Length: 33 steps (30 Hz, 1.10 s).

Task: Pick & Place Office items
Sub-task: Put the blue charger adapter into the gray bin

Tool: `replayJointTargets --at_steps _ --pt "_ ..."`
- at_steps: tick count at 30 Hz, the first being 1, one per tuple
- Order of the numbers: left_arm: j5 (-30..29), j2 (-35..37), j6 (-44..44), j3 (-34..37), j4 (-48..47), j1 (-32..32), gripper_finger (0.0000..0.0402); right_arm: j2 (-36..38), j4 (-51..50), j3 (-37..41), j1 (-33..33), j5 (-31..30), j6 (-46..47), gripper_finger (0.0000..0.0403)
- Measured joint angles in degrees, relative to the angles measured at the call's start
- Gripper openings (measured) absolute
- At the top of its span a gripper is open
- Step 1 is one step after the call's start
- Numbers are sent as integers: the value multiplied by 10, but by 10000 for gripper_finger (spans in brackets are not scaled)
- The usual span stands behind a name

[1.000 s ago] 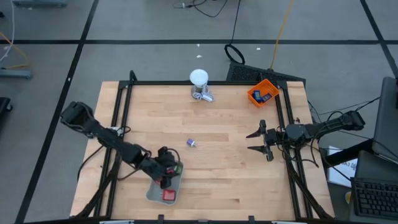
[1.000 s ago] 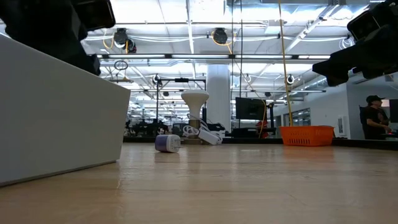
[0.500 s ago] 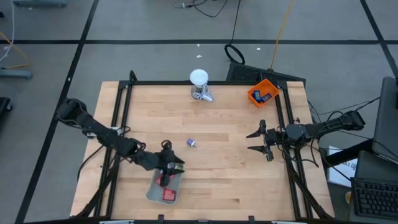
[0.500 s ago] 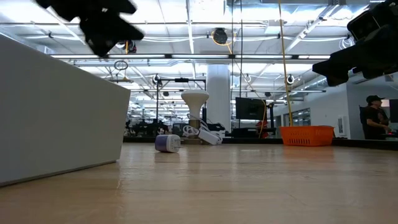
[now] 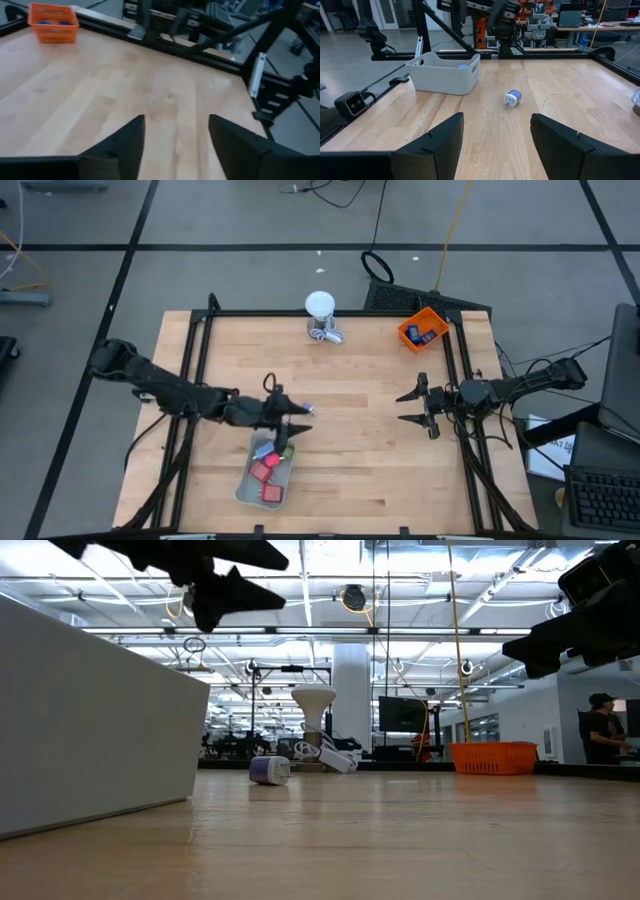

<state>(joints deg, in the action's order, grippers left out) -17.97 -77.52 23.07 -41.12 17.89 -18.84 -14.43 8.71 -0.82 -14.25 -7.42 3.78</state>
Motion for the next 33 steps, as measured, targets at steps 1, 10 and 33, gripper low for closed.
replayJointTargets --at_steps 1,10,33 --pt "8 0 0 0 -1 10 231 0 0 0 0 0 0 220" --pt "121 -3 -53 -39 -84 85 312 0 0 0 0 0 0 220" --pt "126 -166 -99 -81 -210 166 317 0 0 0 0 0 0 220"
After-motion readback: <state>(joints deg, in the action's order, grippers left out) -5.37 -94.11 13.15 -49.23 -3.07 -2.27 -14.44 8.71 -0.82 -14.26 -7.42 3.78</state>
